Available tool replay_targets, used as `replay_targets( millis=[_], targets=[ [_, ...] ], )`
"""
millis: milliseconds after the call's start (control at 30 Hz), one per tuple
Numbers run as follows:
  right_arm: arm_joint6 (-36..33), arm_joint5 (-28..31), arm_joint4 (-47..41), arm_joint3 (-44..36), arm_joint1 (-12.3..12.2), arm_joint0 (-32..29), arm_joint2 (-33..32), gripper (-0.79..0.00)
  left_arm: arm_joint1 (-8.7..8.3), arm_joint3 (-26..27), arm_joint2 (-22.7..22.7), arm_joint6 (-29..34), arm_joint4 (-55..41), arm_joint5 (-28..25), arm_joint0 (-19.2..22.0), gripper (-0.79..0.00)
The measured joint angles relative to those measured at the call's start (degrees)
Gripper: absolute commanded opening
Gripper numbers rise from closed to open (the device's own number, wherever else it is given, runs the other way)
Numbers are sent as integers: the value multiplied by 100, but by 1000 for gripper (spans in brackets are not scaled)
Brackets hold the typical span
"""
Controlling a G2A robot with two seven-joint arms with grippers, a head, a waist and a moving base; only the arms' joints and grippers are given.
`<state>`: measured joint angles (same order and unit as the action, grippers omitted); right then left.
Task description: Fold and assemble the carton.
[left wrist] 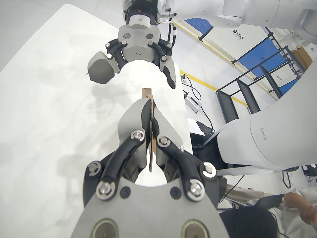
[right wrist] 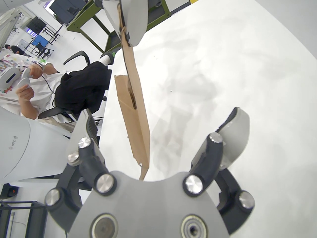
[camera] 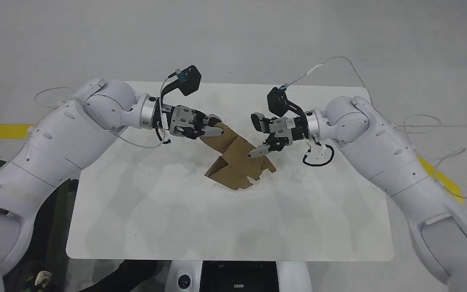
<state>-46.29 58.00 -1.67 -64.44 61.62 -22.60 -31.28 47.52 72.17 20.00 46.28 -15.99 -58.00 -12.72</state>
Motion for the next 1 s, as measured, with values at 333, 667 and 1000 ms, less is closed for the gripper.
replay_targets(
  millis=[333,667,1000],
  targets=[
    [0,0,-289,-51,6,421,780,-406,29,-63,-139,0,-321,0,77,-785],
    [1,0,-415,54,44,576,1031,-785,-30,-2,-238,0,-418,0,109,-785],
    [1,0,-551,80,56,617,1143,-785,-66,56,-274,0,-447,0,181,0]
  ],
)
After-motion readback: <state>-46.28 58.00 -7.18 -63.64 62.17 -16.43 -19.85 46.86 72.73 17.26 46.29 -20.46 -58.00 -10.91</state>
